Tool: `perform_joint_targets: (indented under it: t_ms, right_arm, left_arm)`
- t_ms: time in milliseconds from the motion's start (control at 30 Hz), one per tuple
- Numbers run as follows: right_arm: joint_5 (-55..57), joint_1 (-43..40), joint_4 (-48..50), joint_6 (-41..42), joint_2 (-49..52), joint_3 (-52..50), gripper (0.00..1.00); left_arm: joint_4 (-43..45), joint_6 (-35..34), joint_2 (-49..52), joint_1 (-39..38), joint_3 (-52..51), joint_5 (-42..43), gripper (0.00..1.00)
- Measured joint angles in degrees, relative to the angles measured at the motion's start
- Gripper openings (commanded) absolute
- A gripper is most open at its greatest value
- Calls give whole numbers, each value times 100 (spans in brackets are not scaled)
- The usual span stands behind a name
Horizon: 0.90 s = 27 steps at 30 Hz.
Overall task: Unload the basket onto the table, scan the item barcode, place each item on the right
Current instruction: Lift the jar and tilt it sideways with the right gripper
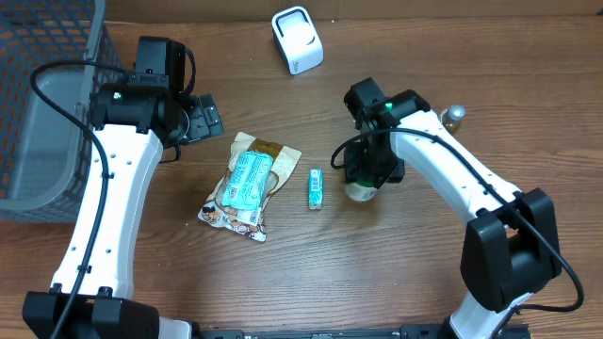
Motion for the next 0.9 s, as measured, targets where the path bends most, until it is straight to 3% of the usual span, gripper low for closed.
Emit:
perform_joint_targets:
  t_ms: [367, 900]
  right_arm:
    - [-1672, 0, -1182, 2, 2, 9, 47]
    - [-3163, 0, -1749, 2, 2, 9, 47]
  left_arm:
    - [0, -2, 0, 0, 0, 0, 100]
    - [0, 0, 0, 0, 0, 0, 100]
